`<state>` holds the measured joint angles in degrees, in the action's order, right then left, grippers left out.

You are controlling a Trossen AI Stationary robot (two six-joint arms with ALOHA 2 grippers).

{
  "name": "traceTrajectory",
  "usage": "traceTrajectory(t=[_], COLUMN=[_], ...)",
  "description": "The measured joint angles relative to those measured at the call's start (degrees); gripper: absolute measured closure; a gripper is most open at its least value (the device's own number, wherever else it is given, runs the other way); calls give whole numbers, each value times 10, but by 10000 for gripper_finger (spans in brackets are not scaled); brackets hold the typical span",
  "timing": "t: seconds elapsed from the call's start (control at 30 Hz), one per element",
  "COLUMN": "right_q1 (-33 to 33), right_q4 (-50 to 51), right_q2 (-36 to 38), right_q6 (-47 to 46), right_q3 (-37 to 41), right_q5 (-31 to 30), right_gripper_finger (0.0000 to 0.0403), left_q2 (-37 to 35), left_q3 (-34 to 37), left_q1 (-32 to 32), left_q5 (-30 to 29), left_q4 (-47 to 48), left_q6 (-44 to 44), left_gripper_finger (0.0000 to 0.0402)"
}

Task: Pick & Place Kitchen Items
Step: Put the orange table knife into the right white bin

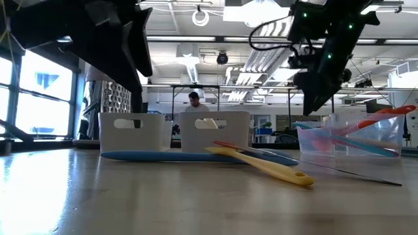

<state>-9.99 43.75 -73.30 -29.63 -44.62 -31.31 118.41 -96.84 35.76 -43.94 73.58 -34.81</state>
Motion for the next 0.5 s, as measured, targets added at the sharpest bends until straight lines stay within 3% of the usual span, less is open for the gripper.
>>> traceTrajectory(t=[0.13, 0.27, 0.5], right_q1=[20, 48, 84], right_q4=[-1, -15, -117], right_q2=[0, 0, -1], right_q6=[4, 17, 29], right_q3=[-30, -55, -57], right_q5=[10, 60, 298], right_gripper_finger=[162, 162, 162], left_q2=[0, 0, 0], left_q3=[0, 0, 0], left_q1=[-11, -14, -17], left_q5=[5, -1, -21], left_q4=[0, -1, -2], left_q6=[5, 15, 17], left_gripper_finger=[193, 193, 193])
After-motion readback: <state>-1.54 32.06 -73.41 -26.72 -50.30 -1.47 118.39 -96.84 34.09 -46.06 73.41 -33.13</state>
